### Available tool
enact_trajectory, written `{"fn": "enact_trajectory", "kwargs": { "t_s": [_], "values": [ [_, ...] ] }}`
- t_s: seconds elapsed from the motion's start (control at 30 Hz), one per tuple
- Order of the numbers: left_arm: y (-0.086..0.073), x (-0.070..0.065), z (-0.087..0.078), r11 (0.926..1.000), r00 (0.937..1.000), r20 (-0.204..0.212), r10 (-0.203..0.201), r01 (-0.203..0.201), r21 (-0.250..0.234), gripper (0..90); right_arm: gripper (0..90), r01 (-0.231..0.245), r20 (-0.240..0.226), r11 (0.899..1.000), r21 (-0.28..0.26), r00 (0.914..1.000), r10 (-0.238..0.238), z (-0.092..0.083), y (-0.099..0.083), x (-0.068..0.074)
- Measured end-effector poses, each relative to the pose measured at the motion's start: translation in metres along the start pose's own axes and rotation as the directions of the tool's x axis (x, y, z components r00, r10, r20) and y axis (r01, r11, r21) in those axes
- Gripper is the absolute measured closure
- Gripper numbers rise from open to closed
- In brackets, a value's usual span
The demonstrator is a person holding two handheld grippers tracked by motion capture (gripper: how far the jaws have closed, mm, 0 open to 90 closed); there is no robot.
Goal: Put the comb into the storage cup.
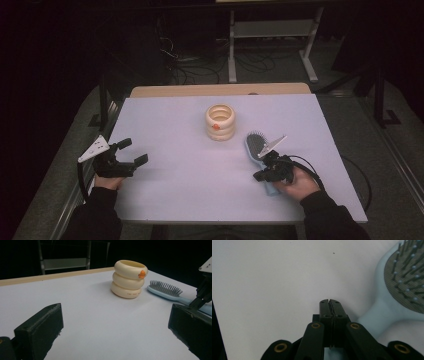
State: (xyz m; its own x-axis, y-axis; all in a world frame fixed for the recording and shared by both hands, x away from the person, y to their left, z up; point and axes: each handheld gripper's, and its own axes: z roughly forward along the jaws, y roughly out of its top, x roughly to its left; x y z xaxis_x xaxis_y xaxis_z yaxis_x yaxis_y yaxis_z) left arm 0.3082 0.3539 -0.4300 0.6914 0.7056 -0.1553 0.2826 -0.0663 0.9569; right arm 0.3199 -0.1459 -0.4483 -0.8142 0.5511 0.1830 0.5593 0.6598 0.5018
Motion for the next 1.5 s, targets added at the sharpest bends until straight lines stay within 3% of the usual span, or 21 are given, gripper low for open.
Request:
{"fn": "enact_trajectory", "kwargs": {
  "t_s": [0.9, 1.5],
  "values": [
    [0.000, 0.000, 0.001, 1.0000, 1.0000, 0.004, -0.006, 0.006, 0.002, 0.0, 88.9, -0.035, 0.031, 0.999, 0.002, 0.9989, 0.035, -0.018, -0.020, -0.014],
    [0.000, 0.000, 0.000, 1.0000, 1.0000, 0.003, -0.006, 0.006, 0.002, 0.0, 88.9, -0.069, 0.053, 0.997, -0.025, 0.9961, 0.070, -0.032, -0.032, -0.027]
  ]
}}
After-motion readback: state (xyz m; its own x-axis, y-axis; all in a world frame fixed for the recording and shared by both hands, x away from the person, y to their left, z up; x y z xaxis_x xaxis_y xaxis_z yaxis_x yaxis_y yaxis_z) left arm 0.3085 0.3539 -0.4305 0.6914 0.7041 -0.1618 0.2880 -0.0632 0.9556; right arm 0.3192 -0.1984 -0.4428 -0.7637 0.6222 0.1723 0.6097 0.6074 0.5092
